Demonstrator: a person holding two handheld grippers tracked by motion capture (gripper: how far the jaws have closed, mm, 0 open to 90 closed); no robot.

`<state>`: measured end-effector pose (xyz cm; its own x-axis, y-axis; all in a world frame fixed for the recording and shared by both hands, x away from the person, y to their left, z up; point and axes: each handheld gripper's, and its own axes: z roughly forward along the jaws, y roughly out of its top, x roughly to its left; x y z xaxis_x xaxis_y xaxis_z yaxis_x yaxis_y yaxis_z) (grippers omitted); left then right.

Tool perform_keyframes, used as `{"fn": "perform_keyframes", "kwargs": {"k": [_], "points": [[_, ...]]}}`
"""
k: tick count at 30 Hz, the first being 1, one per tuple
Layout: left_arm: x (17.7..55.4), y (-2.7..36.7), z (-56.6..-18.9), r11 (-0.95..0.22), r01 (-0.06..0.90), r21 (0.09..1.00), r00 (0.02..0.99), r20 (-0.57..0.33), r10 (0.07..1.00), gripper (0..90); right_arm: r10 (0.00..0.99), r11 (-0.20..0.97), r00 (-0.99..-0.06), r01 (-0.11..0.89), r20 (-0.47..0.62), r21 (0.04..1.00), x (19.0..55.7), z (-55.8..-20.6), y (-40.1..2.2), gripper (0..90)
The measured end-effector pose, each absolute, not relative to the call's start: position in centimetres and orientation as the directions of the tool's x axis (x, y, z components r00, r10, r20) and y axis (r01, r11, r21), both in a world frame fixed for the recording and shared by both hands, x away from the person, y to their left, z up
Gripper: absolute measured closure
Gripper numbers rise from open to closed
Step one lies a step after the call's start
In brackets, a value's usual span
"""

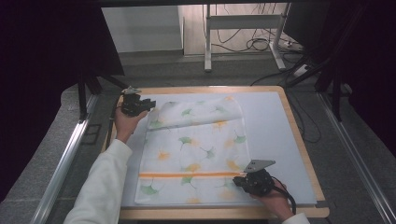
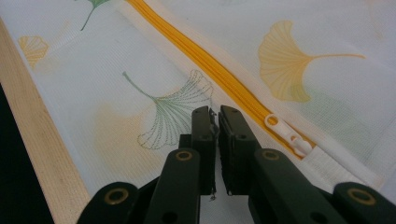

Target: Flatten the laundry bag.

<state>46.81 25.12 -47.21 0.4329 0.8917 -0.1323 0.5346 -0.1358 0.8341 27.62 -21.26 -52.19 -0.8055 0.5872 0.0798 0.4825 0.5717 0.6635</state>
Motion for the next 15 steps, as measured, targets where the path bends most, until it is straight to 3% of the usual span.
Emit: {"fn": "perform_keyframes", "kwargs": {"k": [6, 13, 15], "points": [[44.0, 25.6, -44.7, -0.163, 0.456, 0.875, 0.452, -0.07, 0.889, 53.8, 0.588, 0.571, -0.805, 0.484, 0.08, 0.663, 27.6, -52.2, -21.2, 83.8], [41.3, 25.7, -43.7, -0.177, 0.451, 0.875, 0.523, -0.099, 0.846, 53.5, 0.589, 0.572, -0.804, 0.485, 0.08, 0.662, 27.6, -52.2, -21.2, 83.7], [40.6, 25.3, -44.1, -0.184, 0.452, 0.873, 0.542, -0.105, 0.834, 57.9, 0.589, 0.572, -0.804, 0.485, 0.08, 0.661, 27.6, -52.2, -21.2, 83.7]]}}
